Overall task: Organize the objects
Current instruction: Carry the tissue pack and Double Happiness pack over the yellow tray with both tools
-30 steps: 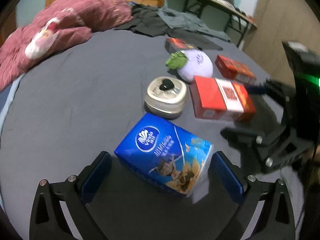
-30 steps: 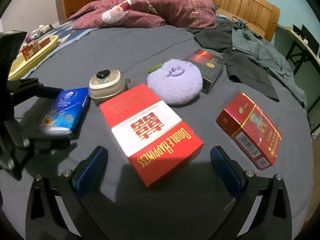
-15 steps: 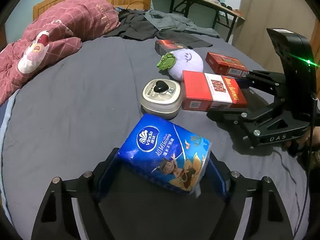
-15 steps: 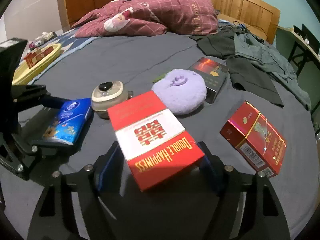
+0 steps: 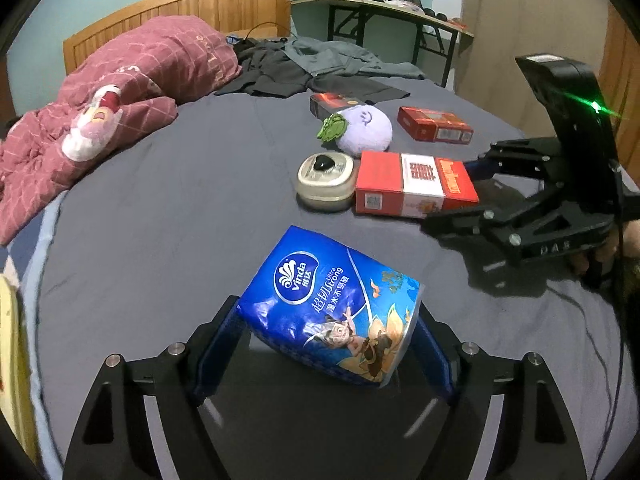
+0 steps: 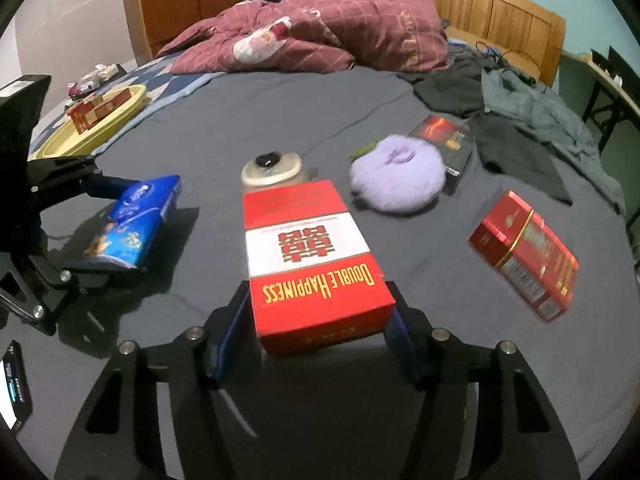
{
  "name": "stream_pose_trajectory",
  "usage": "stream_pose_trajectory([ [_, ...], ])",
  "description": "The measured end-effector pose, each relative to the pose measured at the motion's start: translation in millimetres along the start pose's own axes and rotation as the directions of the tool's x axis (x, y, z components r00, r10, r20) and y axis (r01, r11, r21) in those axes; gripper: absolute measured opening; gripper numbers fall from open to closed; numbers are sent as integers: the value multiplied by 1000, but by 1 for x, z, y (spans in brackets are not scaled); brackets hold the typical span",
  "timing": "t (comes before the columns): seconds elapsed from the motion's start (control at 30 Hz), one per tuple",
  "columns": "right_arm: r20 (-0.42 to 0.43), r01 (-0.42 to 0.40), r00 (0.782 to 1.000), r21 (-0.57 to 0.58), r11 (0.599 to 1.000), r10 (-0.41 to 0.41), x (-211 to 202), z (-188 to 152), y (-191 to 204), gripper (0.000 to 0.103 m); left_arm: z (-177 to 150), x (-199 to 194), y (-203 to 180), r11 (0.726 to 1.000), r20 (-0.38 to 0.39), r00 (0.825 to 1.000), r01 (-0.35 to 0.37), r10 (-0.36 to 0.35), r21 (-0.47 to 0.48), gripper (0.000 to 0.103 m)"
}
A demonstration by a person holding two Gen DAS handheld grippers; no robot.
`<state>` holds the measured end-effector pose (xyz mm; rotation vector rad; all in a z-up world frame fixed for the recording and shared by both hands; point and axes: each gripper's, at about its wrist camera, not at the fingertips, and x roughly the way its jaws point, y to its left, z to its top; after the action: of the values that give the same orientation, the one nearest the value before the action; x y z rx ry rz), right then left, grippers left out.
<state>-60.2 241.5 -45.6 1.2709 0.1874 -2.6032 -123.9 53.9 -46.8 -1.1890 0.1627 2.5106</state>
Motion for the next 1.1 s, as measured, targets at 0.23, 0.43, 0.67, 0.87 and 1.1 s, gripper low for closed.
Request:
stream_pose_trajectory([
  [0.23, -61, 38, 997, 27, 999, -36, -6, -12, 32, 61, -11, -20, 1, 999, 2, 1000, 2, -2, 36, 79],
  [0.43, -77, 125, 989, 14, 992, -124, 0, -9, 52, 80, -16, -12, 3, 1000, -28, 1000, 0, 1, 21, 79],
  [0.67, -80, 127, 989, 32, 991, -125, 17, 4, 53, 64, -16, -11, 11, 1000, -33, 999, 4, -4, 0, 79],
  [0.87, -57, 109, 993, 121, 987, -103, 4, 0, 53, 58, -16, -25, 11, 1000, 1, 1000, -17, 17, 11, 79],
  [1.1, 4, 119, 992, 201, 972, -123, -35, -6, 76, 57, -19, -66, 19, 999, 54, 998, -32, 33, -24, 79],
])
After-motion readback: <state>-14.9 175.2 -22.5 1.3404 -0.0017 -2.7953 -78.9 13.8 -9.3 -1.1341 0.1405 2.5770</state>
